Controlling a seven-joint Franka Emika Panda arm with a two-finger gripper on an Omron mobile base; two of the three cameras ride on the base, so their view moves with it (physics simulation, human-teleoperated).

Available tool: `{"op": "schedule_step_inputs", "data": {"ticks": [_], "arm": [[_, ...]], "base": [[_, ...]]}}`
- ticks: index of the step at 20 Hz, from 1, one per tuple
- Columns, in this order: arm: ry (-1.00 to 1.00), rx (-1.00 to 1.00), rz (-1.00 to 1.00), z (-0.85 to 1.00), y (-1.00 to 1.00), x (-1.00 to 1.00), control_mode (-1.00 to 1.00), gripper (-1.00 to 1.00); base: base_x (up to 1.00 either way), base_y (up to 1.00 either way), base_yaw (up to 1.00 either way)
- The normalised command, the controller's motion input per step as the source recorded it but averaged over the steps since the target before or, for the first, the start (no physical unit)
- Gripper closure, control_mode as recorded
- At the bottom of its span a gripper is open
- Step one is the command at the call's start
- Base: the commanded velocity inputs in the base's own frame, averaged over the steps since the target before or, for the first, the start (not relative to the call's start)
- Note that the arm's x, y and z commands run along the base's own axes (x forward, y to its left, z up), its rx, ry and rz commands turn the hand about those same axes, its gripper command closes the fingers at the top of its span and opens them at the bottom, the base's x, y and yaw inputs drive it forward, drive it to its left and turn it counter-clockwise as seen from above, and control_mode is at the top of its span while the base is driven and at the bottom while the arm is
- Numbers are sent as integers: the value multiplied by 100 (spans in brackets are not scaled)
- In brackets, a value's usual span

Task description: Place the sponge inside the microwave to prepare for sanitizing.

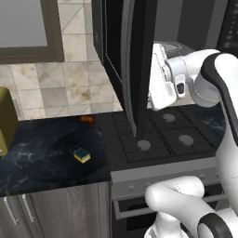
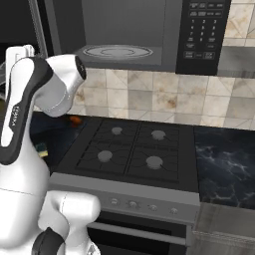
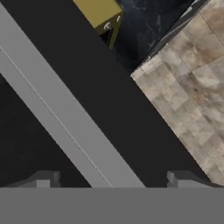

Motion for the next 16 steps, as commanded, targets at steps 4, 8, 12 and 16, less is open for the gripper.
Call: {"op": "schedule_step_inputs", "data": {"ticks": [4,8,12,16], "arm": [[-2,-8,0,-31,-77,8,-100,-100],[-13,0,0,-13,-49,4,-100,-100],[-4,-5,1,-26,-6,29,-100,-100],[-12,-45,20,-75,-6,40,-100,-100]], "base": [[0,0,0],[0,0,0],[0,0,0],[0,0,0]]}}
